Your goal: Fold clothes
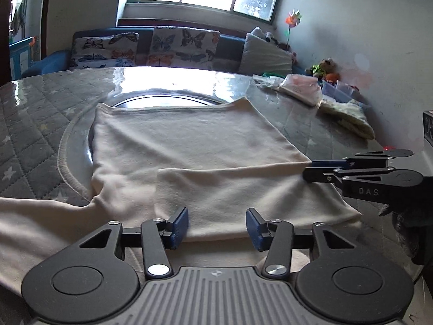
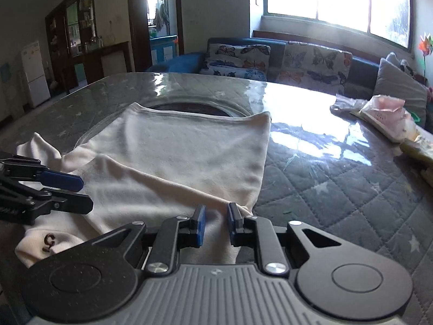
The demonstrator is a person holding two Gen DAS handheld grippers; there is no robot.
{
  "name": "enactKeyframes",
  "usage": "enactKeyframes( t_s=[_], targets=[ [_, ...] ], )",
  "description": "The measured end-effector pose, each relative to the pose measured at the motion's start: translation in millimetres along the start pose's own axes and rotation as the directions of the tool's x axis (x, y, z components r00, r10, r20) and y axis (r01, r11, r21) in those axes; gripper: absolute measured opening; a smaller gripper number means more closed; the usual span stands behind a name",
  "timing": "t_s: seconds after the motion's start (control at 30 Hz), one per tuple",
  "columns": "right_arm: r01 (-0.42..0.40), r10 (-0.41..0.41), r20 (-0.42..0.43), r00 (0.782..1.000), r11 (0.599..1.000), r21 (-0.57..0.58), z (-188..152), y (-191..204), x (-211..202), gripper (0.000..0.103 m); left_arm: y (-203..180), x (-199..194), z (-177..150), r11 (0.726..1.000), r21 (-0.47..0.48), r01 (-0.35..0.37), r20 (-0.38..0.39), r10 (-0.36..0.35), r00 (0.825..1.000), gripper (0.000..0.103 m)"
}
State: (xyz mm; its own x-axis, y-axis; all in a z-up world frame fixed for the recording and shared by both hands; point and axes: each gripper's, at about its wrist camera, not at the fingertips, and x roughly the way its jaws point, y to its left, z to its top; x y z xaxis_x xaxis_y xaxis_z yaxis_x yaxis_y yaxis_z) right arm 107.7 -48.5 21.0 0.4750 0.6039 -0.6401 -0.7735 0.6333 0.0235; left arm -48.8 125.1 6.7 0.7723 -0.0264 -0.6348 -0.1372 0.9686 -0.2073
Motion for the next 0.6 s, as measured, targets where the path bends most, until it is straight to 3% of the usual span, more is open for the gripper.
enactKeyframes(
  t_s=[0.6],
  targets=[
    [-0.077,0.079,0.003,0.997,0.98,-0.186,0,70,1,0.022,15,-26,-4,0.998,-0.056,-0.014,0.029,0.016,0.999,0.057]
  ],
)
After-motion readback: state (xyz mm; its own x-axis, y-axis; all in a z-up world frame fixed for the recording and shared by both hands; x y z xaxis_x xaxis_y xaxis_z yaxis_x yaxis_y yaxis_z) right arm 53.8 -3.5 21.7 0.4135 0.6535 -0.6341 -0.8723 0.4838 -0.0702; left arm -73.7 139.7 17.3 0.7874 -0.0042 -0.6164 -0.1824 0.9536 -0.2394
